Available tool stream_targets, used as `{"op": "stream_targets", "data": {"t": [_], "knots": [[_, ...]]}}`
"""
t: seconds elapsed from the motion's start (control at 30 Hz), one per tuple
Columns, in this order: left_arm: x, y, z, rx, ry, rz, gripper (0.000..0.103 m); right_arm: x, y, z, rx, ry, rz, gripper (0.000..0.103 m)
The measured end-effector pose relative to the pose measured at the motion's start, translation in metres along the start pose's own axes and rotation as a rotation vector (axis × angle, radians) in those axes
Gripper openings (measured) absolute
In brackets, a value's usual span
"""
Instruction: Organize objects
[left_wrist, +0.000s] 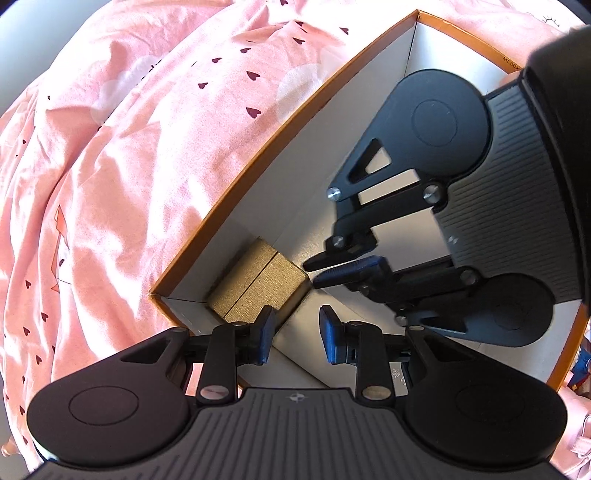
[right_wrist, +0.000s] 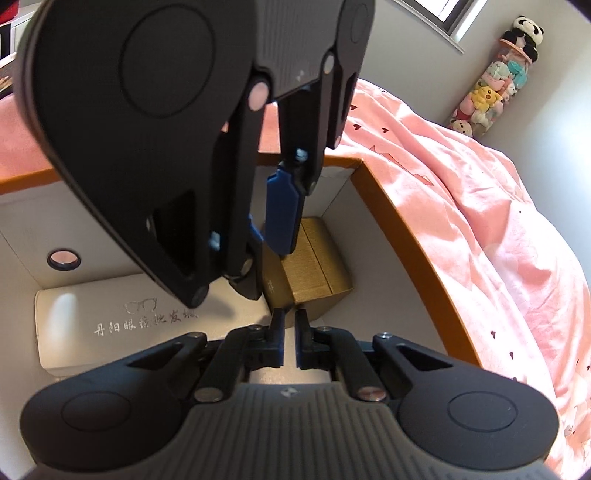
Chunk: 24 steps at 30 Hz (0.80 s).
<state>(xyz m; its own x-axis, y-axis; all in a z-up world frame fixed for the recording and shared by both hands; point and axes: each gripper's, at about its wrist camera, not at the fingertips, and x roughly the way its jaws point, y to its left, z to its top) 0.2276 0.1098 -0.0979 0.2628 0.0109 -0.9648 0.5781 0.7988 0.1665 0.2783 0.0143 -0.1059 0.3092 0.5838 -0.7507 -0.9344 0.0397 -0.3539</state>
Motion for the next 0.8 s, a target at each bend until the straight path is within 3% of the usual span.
{"op": "stream_targets", "data": {"t": [0.23, 0.33, 0.43, 0.5, 0.7, 0.8], "knots": [[0.002, -0.011, -0.012, 0.008, -0.004, -0.011, 0.034, -0.009, 0.012, -0.006, 0.109, 0.142, 0.163, 0.005], [0.003, -0.016, -0.018, 0.002, 0.002, -0.013, 0.034, -0.011, 0.015, -0.007, 0.183, 0.17, 0.276, 0.005], [0.002, -0.02, -0.024, 0.004, -0.001, -0.007, 0.034, -0.011, 0.024, -0.005, 0.194, 0.184, 0.334, 0.004], [0.0, -0.023, -0.028, -0.002, -0.006, -0.005, 0.034, -0.013, 0.032, -0.002, 0.17, 0.18, 0.339, 0.0], [-0.005, -0.029, -0.04, -0.041, -0.032, -0.004, 0.034, -0.023, 0.042, 0.0, 0.158, 0.182, 0.312, 0.0], [-0.016, -0.034, -0.049, -0.073, -0.063, -0.002, 0.034, -0.038, 0.042, 0.003, 0.183, 0.164, 0.267, 0.006]]}}
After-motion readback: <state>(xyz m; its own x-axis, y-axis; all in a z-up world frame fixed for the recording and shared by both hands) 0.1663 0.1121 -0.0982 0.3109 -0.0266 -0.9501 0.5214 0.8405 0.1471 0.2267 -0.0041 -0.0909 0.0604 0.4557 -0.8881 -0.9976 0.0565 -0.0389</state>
